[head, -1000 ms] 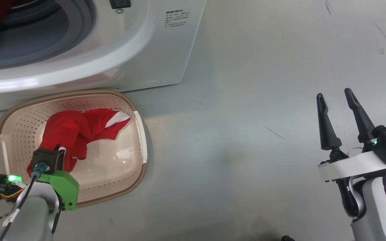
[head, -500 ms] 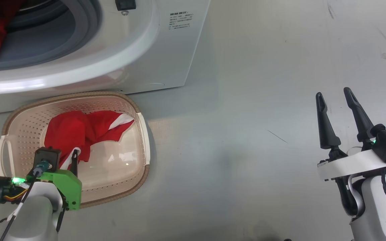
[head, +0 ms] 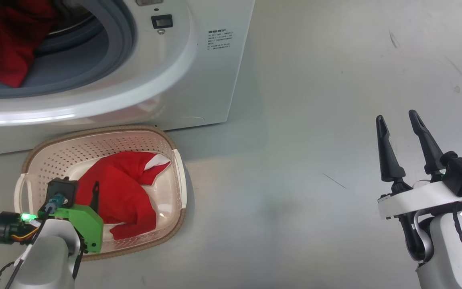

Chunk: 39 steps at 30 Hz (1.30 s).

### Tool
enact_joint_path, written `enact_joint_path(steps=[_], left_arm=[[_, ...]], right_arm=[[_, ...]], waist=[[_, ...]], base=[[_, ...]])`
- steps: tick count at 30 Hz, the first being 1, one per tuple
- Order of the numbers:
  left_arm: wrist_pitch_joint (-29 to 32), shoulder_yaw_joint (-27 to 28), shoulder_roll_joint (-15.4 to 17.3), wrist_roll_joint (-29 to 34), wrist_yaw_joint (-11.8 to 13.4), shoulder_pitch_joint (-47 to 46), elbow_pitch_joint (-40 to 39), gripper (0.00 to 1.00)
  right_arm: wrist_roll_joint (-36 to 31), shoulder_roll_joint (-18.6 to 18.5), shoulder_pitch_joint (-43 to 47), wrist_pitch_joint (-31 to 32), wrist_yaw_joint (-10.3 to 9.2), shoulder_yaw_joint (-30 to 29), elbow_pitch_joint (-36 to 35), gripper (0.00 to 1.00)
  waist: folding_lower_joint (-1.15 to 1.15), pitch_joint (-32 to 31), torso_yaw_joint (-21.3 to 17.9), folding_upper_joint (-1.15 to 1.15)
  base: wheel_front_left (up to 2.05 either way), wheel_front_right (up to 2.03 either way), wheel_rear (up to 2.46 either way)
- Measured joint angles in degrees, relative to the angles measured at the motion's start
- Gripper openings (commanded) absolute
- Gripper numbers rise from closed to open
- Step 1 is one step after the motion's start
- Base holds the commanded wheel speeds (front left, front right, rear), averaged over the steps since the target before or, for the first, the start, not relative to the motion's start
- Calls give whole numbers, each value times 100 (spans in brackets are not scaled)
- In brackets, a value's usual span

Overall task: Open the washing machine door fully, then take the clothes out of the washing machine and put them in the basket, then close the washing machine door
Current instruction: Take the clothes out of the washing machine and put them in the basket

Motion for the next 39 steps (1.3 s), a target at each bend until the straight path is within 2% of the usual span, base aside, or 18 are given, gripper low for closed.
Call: enact_joint_path(steps=[4, 17, 24, 39], left_arm=[[-1, 46, -86, -42, -21, 0, -130, 100], [-13, 208, -181, -146, -94, 91, -1434, 100], [-18, 232, -200, -145, -144, 537, -1982, 100], [-19, 649, -316, -245, -108, 1576, -3285, 100]], right_arm=[[0, 10, 4, 0, 0, -45, 60, 100], [0, 12, 235, 0, 0, -100, 207, 100], [1, 13, 430, 0, 0, -92, 248, 100], [16, 65, 884, 0, 0, -48, 248, 100]], waist=[[0, -204, 50, 0], [0, -952, 357, 0], [0, -1352, 571, 0], [0, -2036, 909, 0]], base=[[0, 0, 0], [0, 0, 0], [0, 0, 0], [0, 0, 0]])
